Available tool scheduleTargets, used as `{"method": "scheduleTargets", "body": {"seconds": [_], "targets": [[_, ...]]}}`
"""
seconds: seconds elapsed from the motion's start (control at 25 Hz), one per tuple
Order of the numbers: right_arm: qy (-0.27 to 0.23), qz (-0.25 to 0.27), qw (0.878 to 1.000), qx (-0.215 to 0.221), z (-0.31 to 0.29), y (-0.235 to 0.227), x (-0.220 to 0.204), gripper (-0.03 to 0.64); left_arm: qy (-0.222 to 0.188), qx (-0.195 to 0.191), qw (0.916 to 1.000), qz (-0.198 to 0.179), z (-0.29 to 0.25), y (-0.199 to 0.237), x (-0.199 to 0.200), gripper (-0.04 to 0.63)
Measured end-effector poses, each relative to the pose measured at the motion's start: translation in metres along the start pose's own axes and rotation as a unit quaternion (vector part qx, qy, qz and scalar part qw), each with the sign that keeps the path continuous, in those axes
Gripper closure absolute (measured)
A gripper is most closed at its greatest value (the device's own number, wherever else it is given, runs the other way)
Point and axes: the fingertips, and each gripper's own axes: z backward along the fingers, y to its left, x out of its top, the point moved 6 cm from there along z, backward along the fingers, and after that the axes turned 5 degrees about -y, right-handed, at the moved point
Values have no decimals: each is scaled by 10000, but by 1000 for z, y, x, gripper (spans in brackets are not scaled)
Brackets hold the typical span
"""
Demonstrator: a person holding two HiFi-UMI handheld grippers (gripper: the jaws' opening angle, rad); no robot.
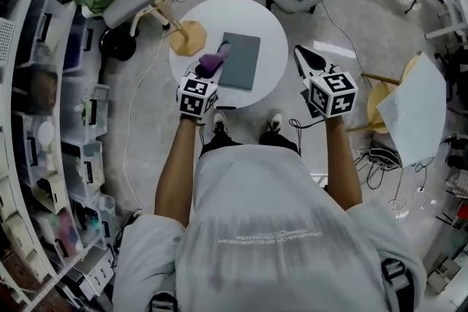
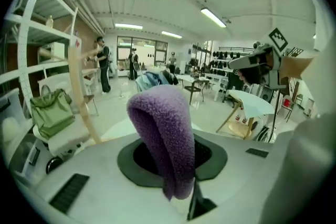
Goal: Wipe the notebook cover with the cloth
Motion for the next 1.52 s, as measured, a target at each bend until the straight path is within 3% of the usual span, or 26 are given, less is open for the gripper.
{"method": "scheduleTargets", "body": {"seconds": [0.28, 0.48, 0.72, 1.16, 1.52], "targets": [[-689, 1184, 9903, -226, -1, -13, 89, 615, -1201, 600, 9888, -654, 43, 34, 129, 515], [-1176, 1567, 9805, -133, 7, -15, 142, 615, -1722, 1035, 9752, -926, 74, 48, 191, 515], [-1647, 1819, 9694, -78, 14, -11, 189, 615, -2173, 1263, 9573, -1431, 99, 48, 247, 515], [-1943, 2229, 9553, 13, 20, 0, 228, 615, -2666, 1347, 9365, -1836, 123, 35, 295, 515], [-1954, 2207, 9556, -41, 21, -3, 227, 615, -2674, 1369, 9355, -1860, 127, 33, 297, 515]]}}
